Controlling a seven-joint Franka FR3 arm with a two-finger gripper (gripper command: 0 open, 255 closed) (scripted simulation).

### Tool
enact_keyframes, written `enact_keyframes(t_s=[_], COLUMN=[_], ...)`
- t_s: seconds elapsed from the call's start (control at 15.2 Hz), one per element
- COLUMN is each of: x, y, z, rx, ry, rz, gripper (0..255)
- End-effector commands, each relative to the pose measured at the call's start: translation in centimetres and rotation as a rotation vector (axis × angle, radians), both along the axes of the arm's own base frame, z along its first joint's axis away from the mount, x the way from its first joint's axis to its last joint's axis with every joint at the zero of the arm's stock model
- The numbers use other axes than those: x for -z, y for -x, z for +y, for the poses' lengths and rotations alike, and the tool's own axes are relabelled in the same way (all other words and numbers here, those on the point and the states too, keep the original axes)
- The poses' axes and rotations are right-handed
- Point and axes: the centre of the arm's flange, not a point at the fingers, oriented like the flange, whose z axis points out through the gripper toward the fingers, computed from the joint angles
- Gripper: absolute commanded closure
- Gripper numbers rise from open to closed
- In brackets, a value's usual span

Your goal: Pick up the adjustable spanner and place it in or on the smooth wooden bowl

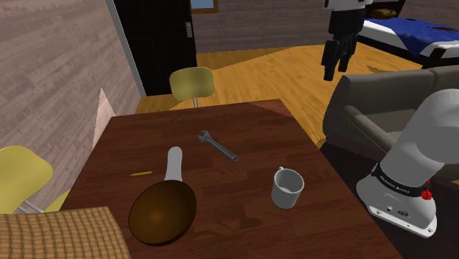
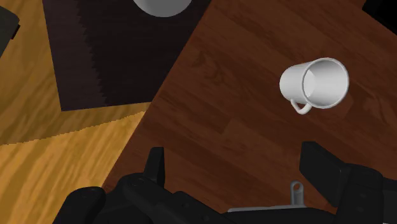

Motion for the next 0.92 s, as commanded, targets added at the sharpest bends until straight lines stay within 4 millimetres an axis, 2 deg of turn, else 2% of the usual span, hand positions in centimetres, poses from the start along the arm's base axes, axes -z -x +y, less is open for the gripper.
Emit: enact_keyframes(t_s=[0.0,0.86], x=[0.0,10.7], y=[0.0,-11.1], z=[0.0,7.1], rx=[0.000,-0.017], ry=[0.000,0.006], rz=[0.000,-0.021], gripper=[0,0])
